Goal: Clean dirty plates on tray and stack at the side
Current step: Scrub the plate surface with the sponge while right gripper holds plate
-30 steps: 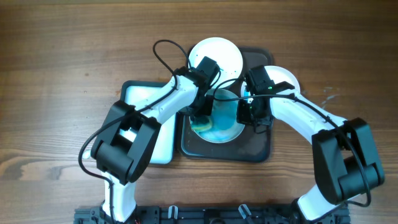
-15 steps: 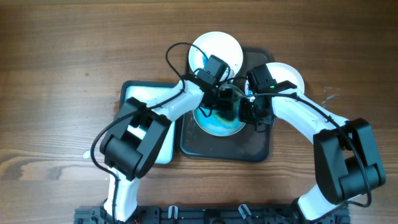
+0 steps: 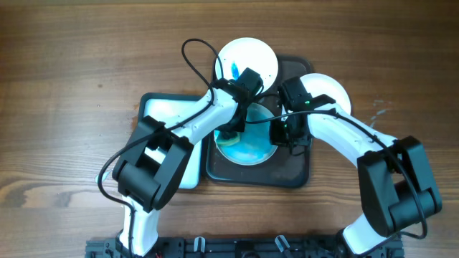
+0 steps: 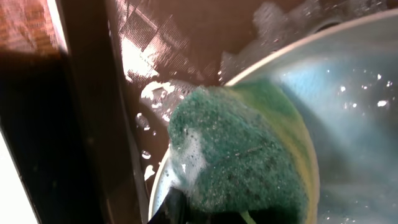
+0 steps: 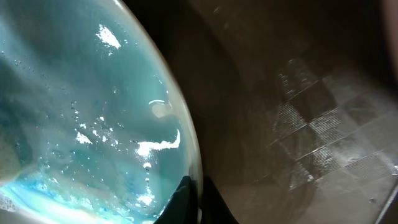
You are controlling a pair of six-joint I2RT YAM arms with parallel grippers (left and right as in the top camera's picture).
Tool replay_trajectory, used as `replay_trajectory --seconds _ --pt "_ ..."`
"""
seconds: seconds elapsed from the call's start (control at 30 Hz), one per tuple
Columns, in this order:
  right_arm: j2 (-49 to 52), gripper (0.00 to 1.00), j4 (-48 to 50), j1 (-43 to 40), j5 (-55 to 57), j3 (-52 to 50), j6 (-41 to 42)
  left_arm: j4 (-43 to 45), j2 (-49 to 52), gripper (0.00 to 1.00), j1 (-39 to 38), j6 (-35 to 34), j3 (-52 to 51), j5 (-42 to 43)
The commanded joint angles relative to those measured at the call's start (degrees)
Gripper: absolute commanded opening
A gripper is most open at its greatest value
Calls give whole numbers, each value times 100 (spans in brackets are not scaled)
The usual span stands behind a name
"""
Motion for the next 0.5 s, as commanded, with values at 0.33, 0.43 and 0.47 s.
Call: replay_trajectory --seconds 0.33,0.43,0.47 --pt "199 4 -103 439 435 -179 -162 2153 678 9 -249 361 -337 3722" --pt "199 4 -101 439 435 -179 -160 1978 693 4 -216 387 -334 3783" --pt "199 4 -103 439 435 -179 -155 1478 651 4 -109 382 -321 3254"
